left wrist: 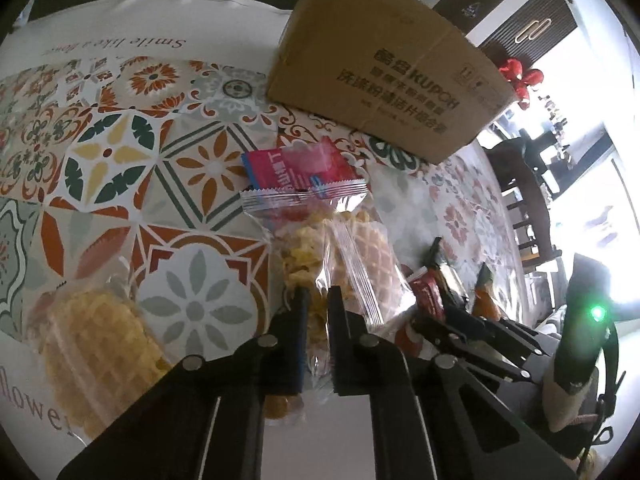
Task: Organize snacks
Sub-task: 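Grasp the waffle pack with the left gripper while the right grips the red candy wrapper, then carry both snacks over the box and open both grippers to drop them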
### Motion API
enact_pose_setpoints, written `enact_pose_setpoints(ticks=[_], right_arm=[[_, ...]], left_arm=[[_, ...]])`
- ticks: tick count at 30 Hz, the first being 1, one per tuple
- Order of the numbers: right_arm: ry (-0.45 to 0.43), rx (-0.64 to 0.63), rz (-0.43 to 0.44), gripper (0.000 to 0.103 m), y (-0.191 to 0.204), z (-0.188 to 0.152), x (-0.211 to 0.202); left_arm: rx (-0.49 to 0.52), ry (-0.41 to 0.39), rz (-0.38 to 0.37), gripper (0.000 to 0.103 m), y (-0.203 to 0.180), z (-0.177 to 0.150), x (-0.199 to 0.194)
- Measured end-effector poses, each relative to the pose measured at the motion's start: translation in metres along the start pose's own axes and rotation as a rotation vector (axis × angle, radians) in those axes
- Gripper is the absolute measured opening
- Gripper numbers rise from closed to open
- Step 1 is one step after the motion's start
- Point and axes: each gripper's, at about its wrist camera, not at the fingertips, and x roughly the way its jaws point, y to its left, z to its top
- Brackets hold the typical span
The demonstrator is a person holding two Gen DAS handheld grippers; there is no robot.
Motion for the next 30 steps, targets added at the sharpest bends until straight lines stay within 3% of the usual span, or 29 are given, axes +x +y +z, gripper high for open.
enact_pose_setpoints(ticks=[11,23,30], right_arm=[[-0.017,0.022,-0.013,0.027,-0.005,-0.009,-0.016],[-0.135,0.026,0.038,0.027,0.002,-0.001,-0.068],[-0.221,0.042,0.075,0.027,0.003,0.013,-0.106]], left_arm=[[0.062,-0.063,0.015,0.004,-0.013,-0.009,-0.031],[0.129,-0.164,-0.042,0.002,-0.038,-0.001,-0.076],[0.174,-0.257,-0.080,0.002,-0.058,0.020,-0.111]])
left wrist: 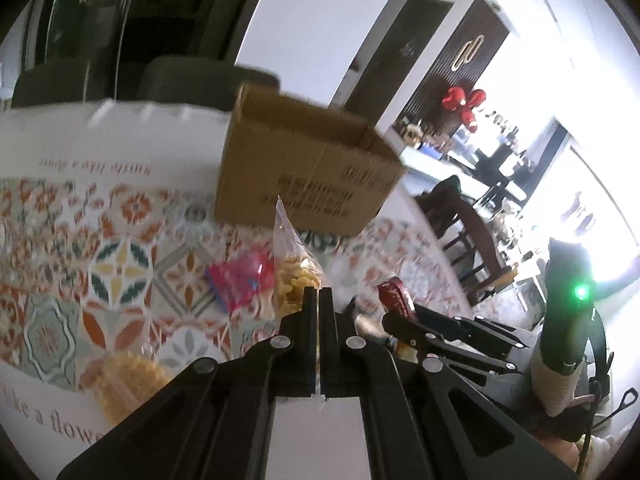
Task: Organize snacks
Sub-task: 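Carry both snacks over the box and open both grippers to drop them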
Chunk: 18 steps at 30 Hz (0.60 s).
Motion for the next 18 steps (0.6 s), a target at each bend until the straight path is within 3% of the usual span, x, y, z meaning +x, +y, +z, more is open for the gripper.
enact_pose_setpoints(ticks=[11,18], right_arm=[[-0.185,0.012,0.040,0.027,-0.001,0.077,-0.047],[-0.227,0.012,0.063,0.027,-0.008,0.129,-0.053]], left_arm=[[0.098,-0.169,-0.022,0.002,-0.024,0.078,-0.020],[0.106,-0.218,-0.052,0.002,-0.027,0.131,-0.006]])
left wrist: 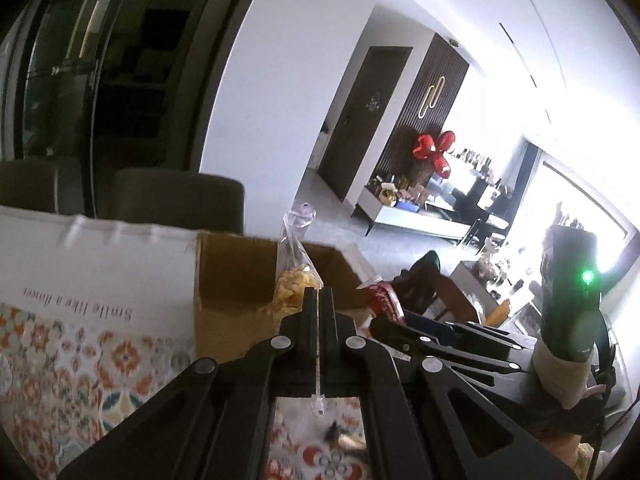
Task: Organize snacks
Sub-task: 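Carry both snacks over the box and open both grippers to drop them, then move both tools back toward the dark bar and green chip bag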
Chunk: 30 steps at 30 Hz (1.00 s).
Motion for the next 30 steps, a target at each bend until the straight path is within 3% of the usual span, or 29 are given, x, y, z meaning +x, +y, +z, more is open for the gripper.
enact_pose_setpoints(ticks=[7,13,19,25,26,28,29,30], right_arm=[[0.024,0.015,0.018,0.027,-0.014,0.052,0.031],[0.057,0.025,-0.028,0.027,-0.028,0.077,0.062],[0.103,0.026,-0.050,0.027,-0.034,0.084,0.095],[0.180,0.027,-0.035,0.028,-0.038,0.081,0.130],[0.197,0.033,-0.037,0.028,-0.040,0.080,0.136],[0.217,0.030,-0.038,0.031,-0.042,0.078,0.144],[0.225,0.033,-0.037,0.042,-0.043,0.077,0.145],[0.230,0.041,-0.034,0.049,-0.044,0.077,0.146]], left_arm=[[0.011,-0.007,0.012,0.002,0.009,0.041,0.044],[-0.012,0.001,0.033,0.002,0.020,0.059,0.081],[-0.060,0.099,0.068,0.002,0.043,0.050,0.125],[-0.098,0.192,0.126,0.004,0.064,0.033,0.144],[-0.083,0.204,0.133,0.007,0.063,0.032,0.142],[-0.040,0.206,0.166,0.023,0.059,0.032,0.140],[-0.024,0.198,0.177,0.034,0.056,0.033,0.138],[-0.013,0.186,0.185,0.038,0.054,0.034,0.134]])
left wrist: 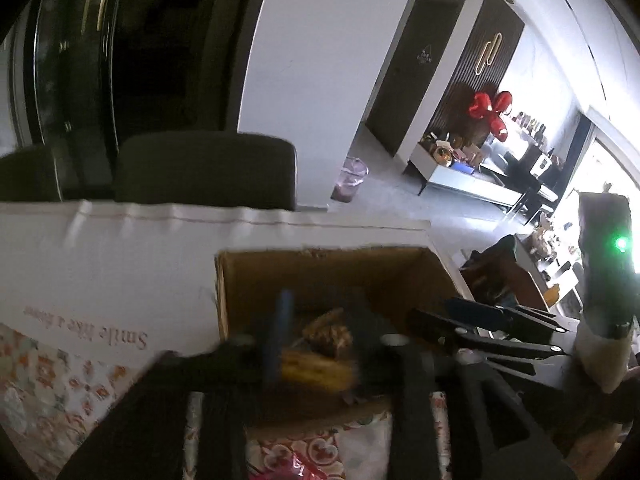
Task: Organize snacks
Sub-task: 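Move both tools back toward the dark bar and green chip bag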
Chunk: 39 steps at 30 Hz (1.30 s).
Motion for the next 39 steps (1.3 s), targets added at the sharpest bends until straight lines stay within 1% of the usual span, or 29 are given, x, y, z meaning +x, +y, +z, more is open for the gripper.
enact_pose_setpoints(ticks=[1,4,6,8,12,14,15,16,18,24,26,29,31,33,34,36,37,39], right_arm=[[-0.004,0.010,0.004,0.054,-0.001,0.000,-0.001],[-0.023,0.018,-0.006,0.054,-0.003,-0.003,-0.009],[-0.036,0.014,-0.019,0.054,-0.002,-0.007,-0.016],[-0.052,-0.006,-0.046,0.054,0.000,-0.012,-0.024],[-0.069,-0.018,-0.060,0.054,0.005,-0.020,-0.038],[-0.086,-0.034,-0.076,0.054,0.007,-0.027,-0.047],[-0.091,-0.043,-0.080,0.054,0.009,-0.031,-0.051],[-0.091,-0.047,-0.081,0.054,0.009,-0.033,-0.053],[-0.091,-0.049,-0.081,0.054,0.010,-0.041,-0.061],[-0.082,-0.048,-0.091,0.054,0.006,-0.069,-0.081],[-0.088,-0.045,-0.108,0.054,0.002,-0.081,-0.089],[-0.100,-0.031,-0.121,0.054,-0.006,-0.103,-0.102],[-0.107,-0.012,-0.134,0.054,-0.015,-0.118,-0.109],[-0.115,0.009,-0.162,0.054,-0.028,-0.134,-0.116],[-0.117,0.013,-0.180,0.054,-0.033,-0.141,-0.119],[-0.095,0.015,-0.200,0.054,-0.045,-0.153,-0.121],[-0.072,0.013,-0.206,0.054,-0.052,-0.159,-0.120],[-0.011,0.011,-0.215,0.054,-0.063,-0.168,-0.116]], left_arm=[[0.008,-0.010,0.008,0.038,-0.001,0.000,-0.003],[0.050,-0.027,0.052,0.039,-0.007,0.001,-0.015],[0.070,-0.032,0.064,0.040,-0.009,-0.002,-0.022],[0.089,-0.030,0.087,0.040,-0.014,-0.005,-0.029],[0.119,-0.028,0.116,0.049,-0.017,-0.016,-0.047],[0.125,-0.019,0.137,0.050,-0.017,-0.022,-0.055],[0.127,-0.011,0.142,0.050,-0.018,-0.025,-0.059],[0.128,-0.010,0.132,0.051,-0.019,-0.028,-0.065],[0.129,-0.001,0.139,0.058,-0.021,-0.032,-0.071],[0.157,0.016,0.160,0.060,-0.035,-0.057,-0.093],[0.178,0.023,0.146,0.062,-0.043,-0.072,-0.098],[0.217,0.045,0.112,0.062,-0.059,-0.095,-0.103],[0.239,0.052,0.106,0.062,-0.072,-0.109,-0.105],[0.269,0.056,0.095,0.062,-0.084,-0.120,-0.105],[0.301,0.068,0.085,0.063,-0.093,-0.127,-0.102],[0.352,0.091,0.082,0.063,-0.107,-0.137,-0.095],[0.383,0.104,0.077,0.063,-0.114,-0.142,-0.090],[0.408,0.128,0.071,0.063,-0.120,-0.149,-0.084]])
